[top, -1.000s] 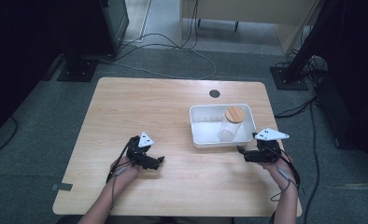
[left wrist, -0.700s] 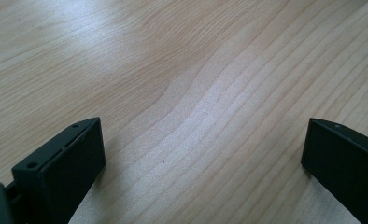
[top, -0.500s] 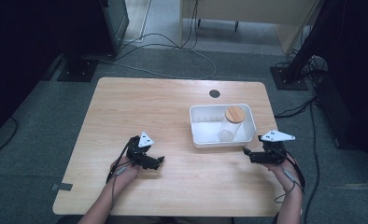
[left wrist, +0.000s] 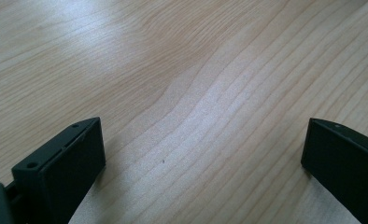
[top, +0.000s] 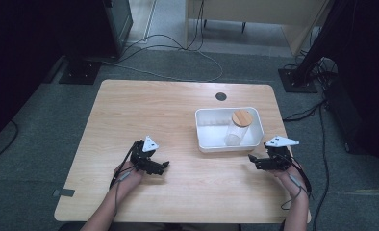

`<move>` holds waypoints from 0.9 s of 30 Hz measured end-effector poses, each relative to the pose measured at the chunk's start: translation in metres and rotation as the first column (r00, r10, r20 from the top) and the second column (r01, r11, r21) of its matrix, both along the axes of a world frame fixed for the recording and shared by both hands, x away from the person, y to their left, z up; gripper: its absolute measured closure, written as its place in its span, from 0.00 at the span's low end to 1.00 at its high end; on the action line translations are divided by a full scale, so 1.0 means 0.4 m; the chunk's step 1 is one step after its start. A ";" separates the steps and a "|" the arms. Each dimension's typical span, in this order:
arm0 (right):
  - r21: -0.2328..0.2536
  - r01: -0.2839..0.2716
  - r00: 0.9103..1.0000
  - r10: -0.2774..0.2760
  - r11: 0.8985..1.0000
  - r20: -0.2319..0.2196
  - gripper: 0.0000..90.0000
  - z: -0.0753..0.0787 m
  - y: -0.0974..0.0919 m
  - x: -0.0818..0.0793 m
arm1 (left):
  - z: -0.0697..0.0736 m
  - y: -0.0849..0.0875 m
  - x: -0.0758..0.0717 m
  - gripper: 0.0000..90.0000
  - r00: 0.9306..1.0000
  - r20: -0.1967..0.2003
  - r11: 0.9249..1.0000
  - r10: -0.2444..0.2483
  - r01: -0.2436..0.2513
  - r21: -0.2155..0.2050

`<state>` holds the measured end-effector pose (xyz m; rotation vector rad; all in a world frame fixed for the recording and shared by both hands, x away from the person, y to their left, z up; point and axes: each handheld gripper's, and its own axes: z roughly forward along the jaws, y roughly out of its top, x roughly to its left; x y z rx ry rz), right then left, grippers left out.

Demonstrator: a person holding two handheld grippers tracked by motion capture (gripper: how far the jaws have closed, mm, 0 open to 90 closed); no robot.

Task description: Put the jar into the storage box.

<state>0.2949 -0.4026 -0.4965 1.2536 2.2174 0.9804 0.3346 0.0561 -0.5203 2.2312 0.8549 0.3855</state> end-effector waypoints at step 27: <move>0.019 -0.022 1.000 0.021 1.000 0.015 0.17 -0.082 0.006 0.029 | 0.000 0.000 0.000 0.00 1.000 0.000 1.000 0.000 0.000 0.000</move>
